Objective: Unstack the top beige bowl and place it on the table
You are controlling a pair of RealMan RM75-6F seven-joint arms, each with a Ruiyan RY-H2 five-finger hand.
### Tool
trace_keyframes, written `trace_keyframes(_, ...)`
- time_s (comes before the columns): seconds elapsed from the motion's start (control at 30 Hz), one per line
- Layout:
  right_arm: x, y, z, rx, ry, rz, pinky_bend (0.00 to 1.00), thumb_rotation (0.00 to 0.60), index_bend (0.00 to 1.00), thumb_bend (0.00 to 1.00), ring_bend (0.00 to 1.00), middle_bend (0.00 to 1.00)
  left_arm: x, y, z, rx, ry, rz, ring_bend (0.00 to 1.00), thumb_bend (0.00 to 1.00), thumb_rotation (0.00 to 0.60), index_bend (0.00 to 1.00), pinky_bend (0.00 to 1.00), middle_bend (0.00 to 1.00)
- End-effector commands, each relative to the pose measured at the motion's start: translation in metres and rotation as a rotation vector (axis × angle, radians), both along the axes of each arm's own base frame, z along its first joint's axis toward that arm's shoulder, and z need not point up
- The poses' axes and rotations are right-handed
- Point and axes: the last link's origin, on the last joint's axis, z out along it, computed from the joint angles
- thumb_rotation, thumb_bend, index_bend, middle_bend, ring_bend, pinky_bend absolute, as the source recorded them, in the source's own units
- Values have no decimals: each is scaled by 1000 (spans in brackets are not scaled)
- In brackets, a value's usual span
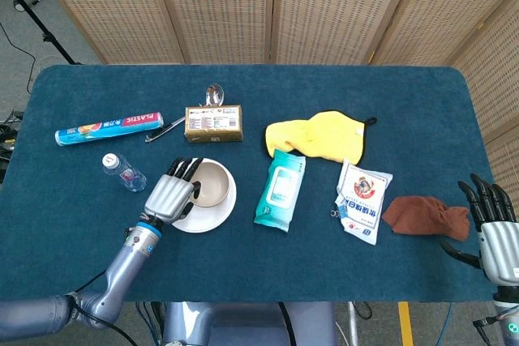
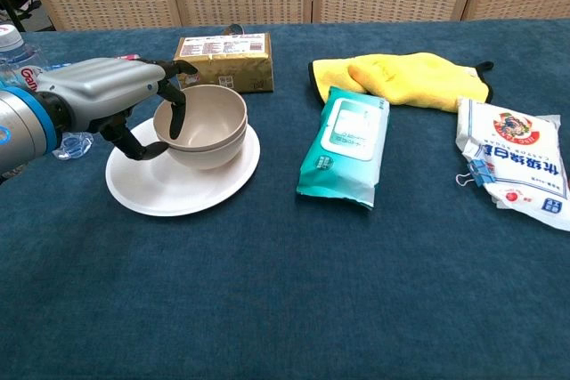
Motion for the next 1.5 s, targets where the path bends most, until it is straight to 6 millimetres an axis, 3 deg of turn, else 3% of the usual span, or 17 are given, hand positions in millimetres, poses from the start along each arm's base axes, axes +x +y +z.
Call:
trace_keyframes(0.03, 0, 0, 0, -1, -1, 1, 0, 600, 39, 0, 0, 0, 0, 0, -1, -1, 1, 5, 0, 440, 600, 614, 0, 0)
trace_keyframes(0.23, 0, 0, 1, -2, -3, 1, 0, 600, 39, 0, 0, 0, -1, 1, 2, 7, -1, 11, 0, 541, 600, 730, 0, 0)
trace_keyframes(0.5, 0, 0, 1, -3, -2, 2, 0, 600, 39, 0, 0, 0, 2, 1, 15, 31, -50, 10, 0, 592, 600, 835, 0, 0)
trace_keyframes(0.83, 1, 1, 0, -1, 1, 5, 0, 600, 39, 0, 0, 0, 15, -5, 50, 80, -173, -38, 0, 600, 600, 903, 0, 0)
trace_keyframes(1.0, 1, 1, -1, 0, 1, 8, 0, 600, 39, 0, 0, 0, 15, -17, 69, 83, -215, -68, 0, 601, 600, 912, 0, 0)
trace_keyframes(1.17, 2, 2, -2, 4, 4, 11, 0, 600, 39, 0, 0, 0, -9, -40, 82, 50, -203, -89, 0, 602, 600, 913, 0, 0)
trace_keyframes(1.5, 5, 4, -8, 15, 23, 16, 0, 600, 39, 0, 0, 0, -88, -93, 86, -116, -209, -196, 0, 608, 600, 914, 0, 0)
